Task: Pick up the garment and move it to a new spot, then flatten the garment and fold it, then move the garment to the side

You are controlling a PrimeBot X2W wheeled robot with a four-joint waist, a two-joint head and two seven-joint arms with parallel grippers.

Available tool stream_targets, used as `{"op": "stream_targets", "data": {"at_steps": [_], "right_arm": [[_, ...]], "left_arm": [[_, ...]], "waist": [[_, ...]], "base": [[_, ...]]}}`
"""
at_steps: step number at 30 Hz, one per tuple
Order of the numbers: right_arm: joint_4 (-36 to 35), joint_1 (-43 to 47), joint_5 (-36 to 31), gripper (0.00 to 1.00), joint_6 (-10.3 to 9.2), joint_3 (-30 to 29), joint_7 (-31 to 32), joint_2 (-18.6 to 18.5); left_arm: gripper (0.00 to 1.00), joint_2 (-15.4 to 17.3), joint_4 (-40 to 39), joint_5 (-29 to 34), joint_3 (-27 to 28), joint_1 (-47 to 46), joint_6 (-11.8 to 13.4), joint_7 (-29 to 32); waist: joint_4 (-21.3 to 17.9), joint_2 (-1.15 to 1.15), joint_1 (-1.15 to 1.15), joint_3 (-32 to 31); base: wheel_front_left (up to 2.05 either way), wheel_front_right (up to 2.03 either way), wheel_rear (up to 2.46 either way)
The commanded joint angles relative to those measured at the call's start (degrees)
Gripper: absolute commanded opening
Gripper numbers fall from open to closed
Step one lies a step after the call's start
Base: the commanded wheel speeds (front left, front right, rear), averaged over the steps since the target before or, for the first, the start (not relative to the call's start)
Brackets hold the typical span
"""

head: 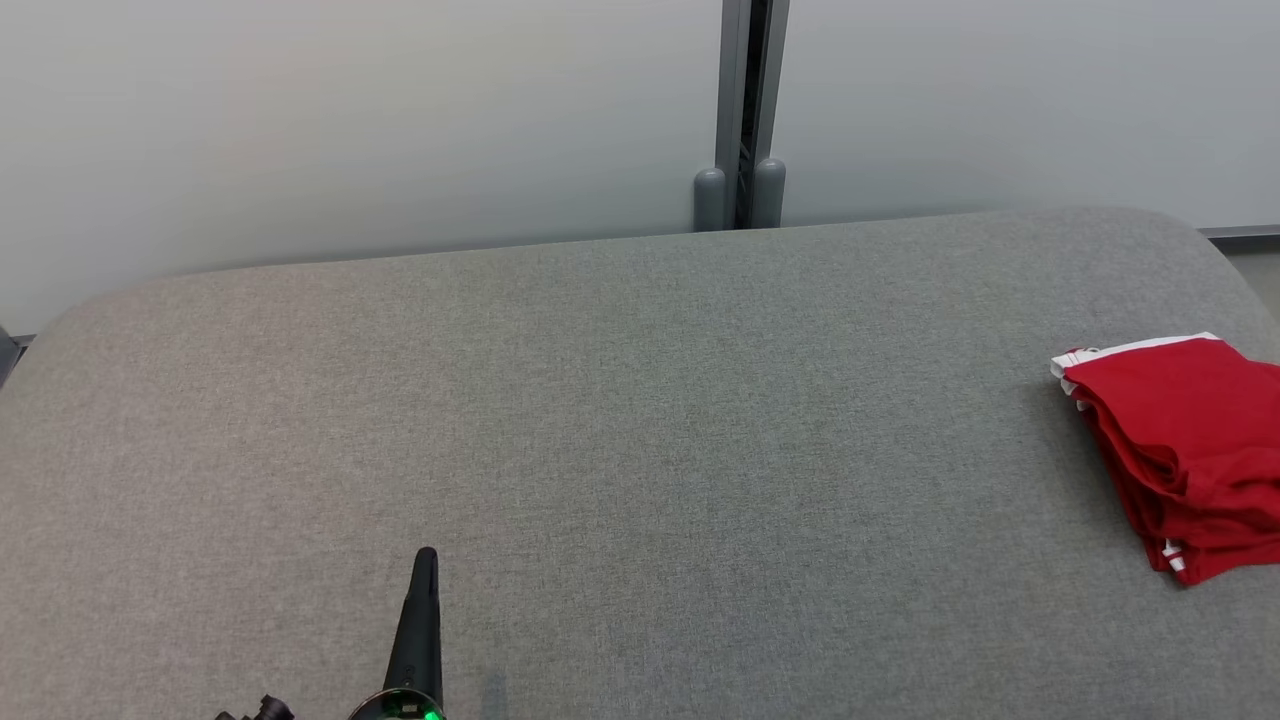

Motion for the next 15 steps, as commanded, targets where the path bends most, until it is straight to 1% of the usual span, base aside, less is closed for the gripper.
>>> {"op": "stream_targets", "data": {"at_steps": [1, 15], "right_arm": [[0.03, -0.72, 0.53, 0.00, 0.00, -0.32, 0.28, -0.05], [0.04, -0.66, 0.28, 0.00, 0.00, -0.43, 0.43, 0.03]], "left_arm": [[0.00, 0.07, -0.19, -0.43, 0.10, 0.26, -0.23, -0.14], [0.00, 0.07, -0.18, -0.43, 0.10, 0.20, -0.24, -0.14]], "waist": [[0.00, 0.00, 0.00, 0.00], [0.00, 0.00, 0.00, 0.00]], "base": [[0.00, 0.00, 0.00], [0.00, 0.00, 0.00]]}}
